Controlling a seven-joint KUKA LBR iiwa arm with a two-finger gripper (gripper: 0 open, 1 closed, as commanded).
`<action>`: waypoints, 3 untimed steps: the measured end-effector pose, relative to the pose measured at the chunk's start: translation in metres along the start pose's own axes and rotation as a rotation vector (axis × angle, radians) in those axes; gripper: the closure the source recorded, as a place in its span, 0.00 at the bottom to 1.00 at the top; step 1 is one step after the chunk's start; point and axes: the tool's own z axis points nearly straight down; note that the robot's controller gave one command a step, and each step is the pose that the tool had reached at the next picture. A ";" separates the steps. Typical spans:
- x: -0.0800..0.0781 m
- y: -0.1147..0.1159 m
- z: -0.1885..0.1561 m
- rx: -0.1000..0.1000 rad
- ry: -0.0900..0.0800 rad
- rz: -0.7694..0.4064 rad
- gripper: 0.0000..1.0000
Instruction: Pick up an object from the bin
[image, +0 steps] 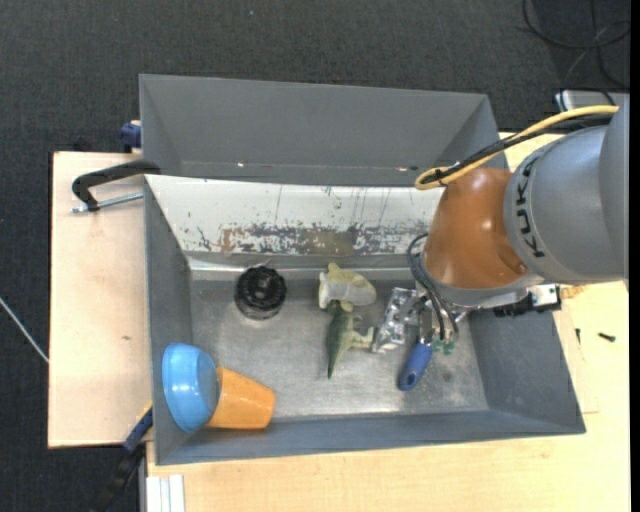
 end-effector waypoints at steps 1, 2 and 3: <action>0.002 0.000 0.002 0.001 0.005 0.000 0.00; 0.018 0.046 0.001 0.002 0.000 -0.130 0.00; 0.030 0.068 -0.032 -0.001 0.002 -0.297 0.00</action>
Offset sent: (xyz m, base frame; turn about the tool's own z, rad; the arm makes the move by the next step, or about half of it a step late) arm 0.0000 0.0000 0.0000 0.0000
